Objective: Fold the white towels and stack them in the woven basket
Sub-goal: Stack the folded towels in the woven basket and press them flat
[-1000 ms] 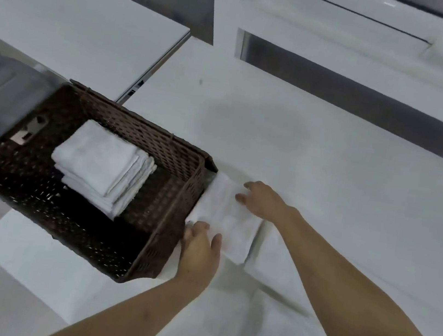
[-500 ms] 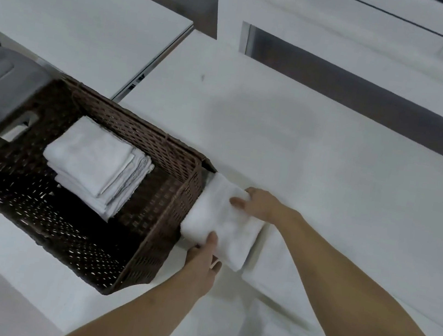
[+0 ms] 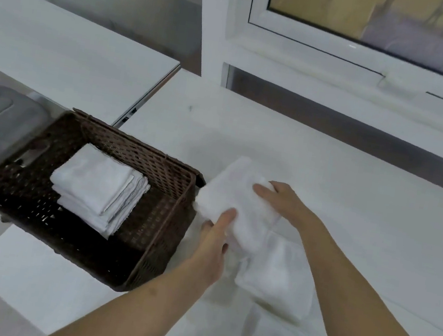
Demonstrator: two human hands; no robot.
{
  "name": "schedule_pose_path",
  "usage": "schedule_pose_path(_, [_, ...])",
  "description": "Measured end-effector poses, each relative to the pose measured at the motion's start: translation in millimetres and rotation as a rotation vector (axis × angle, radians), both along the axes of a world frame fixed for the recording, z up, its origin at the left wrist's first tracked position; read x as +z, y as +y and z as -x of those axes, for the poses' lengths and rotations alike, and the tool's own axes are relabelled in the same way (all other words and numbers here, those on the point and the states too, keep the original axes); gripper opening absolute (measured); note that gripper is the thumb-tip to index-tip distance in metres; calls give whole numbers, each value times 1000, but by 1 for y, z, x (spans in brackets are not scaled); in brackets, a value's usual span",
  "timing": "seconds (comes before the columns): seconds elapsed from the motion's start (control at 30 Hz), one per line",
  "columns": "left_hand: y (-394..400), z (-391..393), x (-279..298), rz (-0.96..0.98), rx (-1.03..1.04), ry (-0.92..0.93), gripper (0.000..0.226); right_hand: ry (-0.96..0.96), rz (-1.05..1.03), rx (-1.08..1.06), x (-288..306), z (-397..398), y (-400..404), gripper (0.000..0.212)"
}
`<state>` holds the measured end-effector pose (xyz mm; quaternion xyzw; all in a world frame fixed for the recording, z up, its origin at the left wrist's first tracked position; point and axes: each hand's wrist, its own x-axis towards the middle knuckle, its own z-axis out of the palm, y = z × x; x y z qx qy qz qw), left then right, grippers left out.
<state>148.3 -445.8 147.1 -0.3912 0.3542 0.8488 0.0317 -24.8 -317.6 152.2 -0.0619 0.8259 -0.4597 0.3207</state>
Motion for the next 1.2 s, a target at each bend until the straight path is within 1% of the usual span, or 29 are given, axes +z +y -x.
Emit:
schedule_pose_path(0.1, [-2, 8, 29, 130, -72, 126, 74, 7, 81, -143, 32, -17, 13, 37])
schedule_pose_path(0.13, [-3, 9, 40, 151, -81, 158, 76, 12, 110, -189, 41, -25, 16, 35])
schedule_pose_path(0.23, [-15, 4, 73, 215, -90, 200, 68, 26, 234, -312, 61, -52, 21, 32])
schedule_pose_path(0.3, [-32, -4, 94, 284, -136, 256, 69, 22, 296, -337, 72, -71, 20, 40])
schedule_pose_path(0.33, [-43, -9, 107, 309, -177, 291, 66, 22, 319, -337, 77, -80, 18, 45])
schedule_pose_path(0.4, [-66, -18, 130, 313, -275, 379, 50, 18, 357, -331, 90, -97, 9, 54])
schedule_pose_path(0.43, [-78, -22, 139, 302, -315, 416, 43, 7, 384, -331, 98, -105, 2, 54])
schedule_pose_path(0.47, [-90, -25, 148, 297, -343, 438, 42, -10, 418, -333, 105, -113, -5, 52])
schedule_pose_path(0.57, [-125, -32, 166, 279, -417, 485, 49, -96, 520, -321, 126, -136, -32, 56])
schedule_pose_path(0.67, [-161, -38, 186, 210, -447, 451, 53, -161, 596, -343, 144, -156, -66, 51])
schedule_pose_path(0.77, [-202, -40, 191, 116, -510, 383, 58, -191, 646, -391, 155, -172, -106, 42])
schedule_pose_path(0.83, [-231, -41, 190, 74, -547, 338, 58, -202, 667, -420, 158, -180, -133, 40])
schedule_pose_path(0.87, [-244, -41, 190, 74, -564, 321, 57, -198, 669, -433, 159, -183, -146, 42])
schedule_pose_path(1.0, [-293, -43, 182, 62, -628, 284, 54, -183, 672, -512, 145, -190, -191, 61])
schedule_pose_path(1.1, [-325, -42, 173, 42, -672, 256, 50, -185, 683, -599, 131, -200, -218, 59])
schedule_pose_path(1.2, [-351, -39, 159, 44, -726, 241, 50, -182, 655, -692, 118, -212, -241, 63])
